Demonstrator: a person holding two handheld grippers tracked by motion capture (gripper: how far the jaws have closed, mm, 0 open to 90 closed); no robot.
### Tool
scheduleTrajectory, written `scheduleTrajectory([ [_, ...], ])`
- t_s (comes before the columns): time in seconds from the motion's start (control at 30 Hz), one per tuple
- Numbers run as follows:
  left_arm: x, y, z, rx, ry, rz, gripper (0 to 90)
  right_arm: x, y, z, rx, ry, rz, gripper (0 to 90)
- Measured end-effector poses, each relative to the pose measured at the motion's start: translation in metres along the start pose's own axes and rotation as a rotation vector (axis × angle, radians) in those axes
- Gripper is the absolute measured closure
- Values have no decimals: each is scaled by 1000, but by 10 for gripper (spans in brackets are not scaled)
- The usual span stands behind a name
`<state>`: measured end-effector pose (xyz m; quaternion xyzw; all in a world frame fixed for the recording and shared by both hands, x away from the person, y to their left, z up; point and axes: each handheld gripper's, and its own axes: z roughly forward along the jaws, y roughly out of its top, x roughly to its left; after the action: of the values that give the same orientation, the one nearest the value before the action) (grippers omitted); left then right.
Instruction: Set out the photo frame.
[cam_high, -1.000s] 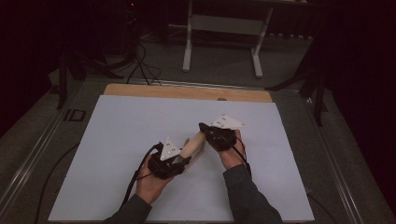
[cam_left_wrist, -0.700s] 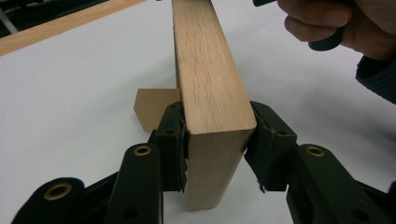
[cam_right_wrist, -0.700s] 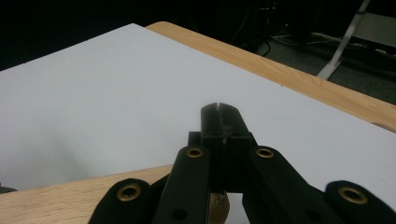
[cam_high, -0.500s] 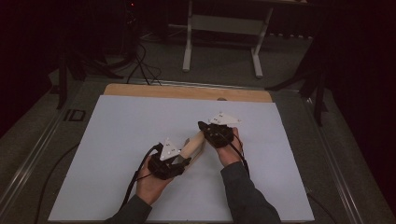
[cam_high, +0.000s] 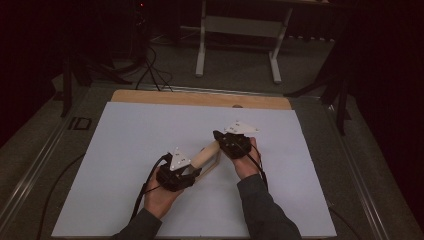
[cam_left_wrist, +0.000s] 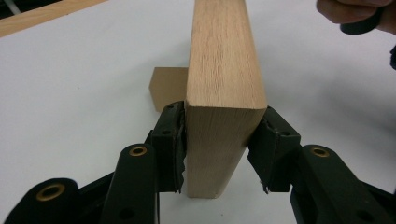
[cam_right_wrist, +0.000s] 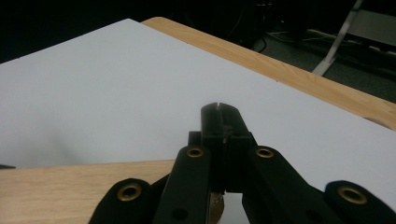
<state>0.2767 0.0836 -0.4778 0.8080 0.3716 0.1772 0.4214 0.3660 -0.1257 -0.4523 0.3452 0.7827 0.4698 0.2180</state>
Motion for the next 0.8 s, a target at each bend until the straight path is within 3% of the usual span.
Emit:
scheduleTrajectory([
  [0.5,8,0,-1,-1,15,-26,572,2,-3,-7,11,-11,-5,900],
  [0.8,13,0,0,-2,36,-44,572,4,-3,-12,27,-28,-33,900],
])
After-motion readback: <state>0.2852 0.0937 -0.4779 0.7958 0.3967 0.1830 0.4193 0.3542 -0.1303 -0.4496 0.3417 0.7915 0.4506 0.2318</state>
